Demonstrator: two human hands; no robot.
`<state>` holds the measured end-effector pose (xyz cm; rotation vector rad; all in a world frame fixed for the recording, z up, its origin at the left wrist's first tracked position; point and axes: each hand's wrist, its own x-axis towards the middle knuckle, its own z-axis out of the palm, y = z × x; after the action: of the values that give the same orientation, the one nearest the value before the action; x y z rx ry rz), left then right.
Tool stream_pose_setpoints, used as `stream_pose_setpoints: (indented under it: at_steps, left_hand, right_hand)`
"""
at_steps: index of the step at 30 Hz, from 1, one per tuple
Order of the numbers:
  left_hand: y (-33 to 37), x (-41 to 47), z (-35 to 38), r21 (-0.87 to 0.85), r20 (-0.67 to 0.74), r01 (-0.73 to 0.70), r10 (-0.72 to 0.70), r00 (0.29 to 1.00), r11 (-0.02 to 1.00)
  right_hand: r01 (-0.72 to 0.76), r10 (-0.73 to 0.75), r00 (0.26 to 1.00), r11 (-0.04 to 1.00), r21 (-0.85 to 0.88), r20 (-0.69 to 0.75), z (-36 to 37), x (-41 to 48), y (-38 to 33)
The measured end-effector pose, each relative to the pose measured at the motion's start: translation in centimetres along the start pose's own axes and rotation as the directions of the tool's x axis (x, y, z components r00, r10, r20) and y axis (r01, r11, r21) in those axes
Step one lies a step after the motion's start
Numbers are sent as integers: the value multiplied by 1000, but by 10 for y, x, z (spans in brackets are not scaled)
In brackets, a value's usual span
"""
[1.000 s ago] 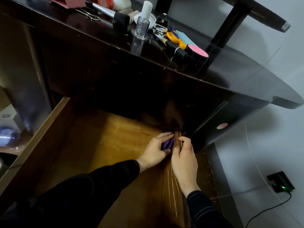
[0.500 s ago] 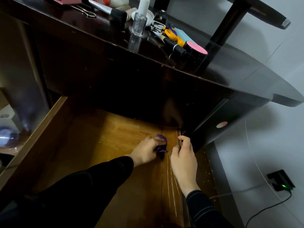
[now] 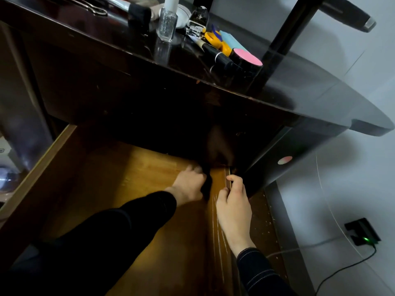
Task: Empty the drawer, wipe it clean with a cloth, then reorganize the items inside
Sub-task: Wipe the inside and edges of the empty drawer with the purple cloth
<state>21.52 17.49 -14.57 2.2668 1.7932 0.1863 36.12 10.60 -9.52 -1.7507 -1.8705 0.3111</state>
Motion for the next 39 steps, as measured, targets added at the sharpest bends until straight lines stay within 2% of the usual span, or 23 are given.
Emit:
stream_pose_setpoints:
  at_steps: [4,10,12,15,18,21,23,25,28,30,31,33,35,38,39]
  left_hand:
    - [8,-30,18,-45,-58,-62,60,997,997]
    - [1,-55,17,-176,3,-143,145,989,974]
    - [-1,-52,13,-205,-6,-103,104,995,973]
    - [-8,-43,7,-207,-75,55,-72,995,977]
    - [-8,-38,4,-311,-8,181,-193,981,933]
    - [12,-42,9,-474,142,152,-95,985,867]
    - [24,-49,16,-531,158,120,-41,987,839]
    - [23,-52,16,-624,163,151,-62,985,766]
    - [15,-51,7,-807,188,236,-143,972,541]
    - [16,-51,-4,-893,109,171,-167,980,416]
    - [19,-50,-9,-912,42,104,-163,986,396]
    - [24,-50,-13,-899,-74,-4,-144,987,438]
    - [24,-53,-8,-879,-92,-22,-124,988,476]
    - [20,-57,2,-823,82,129,-109,991,553]
    - [19,-57,1,-828,140,181,-117,983,531]
  right_hand:
    - [18,-18,1000,1000,-22,-9,1,0,1]
    - [14,-14,1000,1000,-22,4,1,-1,3]
    - [16,-16,1000,1000,-11,4,1,-1,3]
    - [12,-12,1000,1000,-5,6,2,-1,4]
    - [10,-10,1000,1000,0,8,2,0,4]
    - [8,-8,1000,1000,-5,-2,3,1,5]
    - [12,-12,1000,1000,8,-5,4,0,5]
    - [7,-7,1000,1000,29,0,3,0,5]
    - [-67,66,998,989,130,14,1,1,7]
    - [-133,134,991,954,270,15,0,0,8]
    - [-154,163,987,931,329,1,0,0,10]
    - [-208,236,972,884,419,-16,0,-1,14]
    - [-261,292,956,844,469,8,1,0,16]
    - [-250,269,963,871,422,15,2,1,18]
    - [-242,259,966,880,408,14,3,1,18]
